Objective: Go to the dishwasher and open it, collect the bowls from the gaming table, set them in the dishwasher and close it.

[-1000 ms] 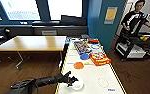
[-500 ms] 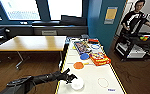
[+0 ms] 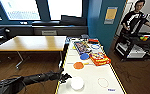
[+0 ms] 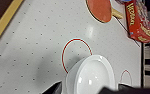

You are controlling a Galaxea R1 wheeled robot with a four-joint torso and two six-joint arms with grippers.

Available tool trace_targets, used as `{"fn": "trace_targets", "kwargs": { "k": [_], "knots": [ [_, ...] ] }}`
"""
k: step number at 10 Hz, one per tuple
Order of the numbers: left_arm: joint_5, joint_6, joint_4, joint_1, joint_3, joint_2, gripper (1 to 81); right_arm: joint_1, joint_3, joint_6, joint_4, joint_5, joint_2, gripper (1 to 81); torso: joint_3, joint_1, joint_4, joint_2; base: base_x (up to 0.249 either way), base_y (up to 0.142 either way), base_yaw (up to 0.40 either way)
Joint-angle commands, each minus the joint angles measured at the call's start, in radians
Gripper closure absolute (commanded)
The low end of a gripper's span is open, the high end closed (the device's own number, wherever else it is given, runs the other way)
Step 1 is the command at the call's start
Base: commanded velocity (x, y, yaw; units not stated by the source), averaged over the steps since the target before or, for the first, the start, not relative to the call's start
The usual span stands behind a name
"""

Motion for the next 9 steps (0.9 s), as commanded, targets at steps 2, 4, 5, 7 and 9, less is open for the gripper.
{"fn": "trace_targets", "kwargs": {
  "k": [2,4,5,7,9],
  "knots": [
    [0.02,0.016,0.006,-0.087,0.051,-0.043,1.0,0.051,0.046,-0.002,-0.013,-0.024,-0.027,81.1,0.0,0.0,0.0,0.0,0.0,0.0,0.0],
    [0.015,0.018,0.008,-0.064,0.019,0.002,1.0,0.05,0.046,-0.002,-0.013,-0.024,-0.027,81.1,0.0,0.0,0.0,0.0,0.0,0.0,0.0],
    [0.017,0.016,0.027,-0.059,0.0,0.028,1.0,0.05,0.046,-0.002,-0.013,-0.024,-0.027,81.1,0.0,0.0,0.0,0.0,0.0,0.0,0.0],
    [0.017,0.011,0.048,-0.063,-0.002,0.071,1.0,0.05,0.046,-0.002,-0.013,-0.024,-0.029,81.1,0.0,0.0,0.0,0.0,0.0,0.0,0.0],
    [0.018,0.01,0.049,-0.064,-0.037,0.123,1.0,0.048,0.046,-0.002,-0.013,-0.024,-0.03,81.1,0.0,0.0,0.0,0.0,0.0,0.0,0.0]
  ]
}}
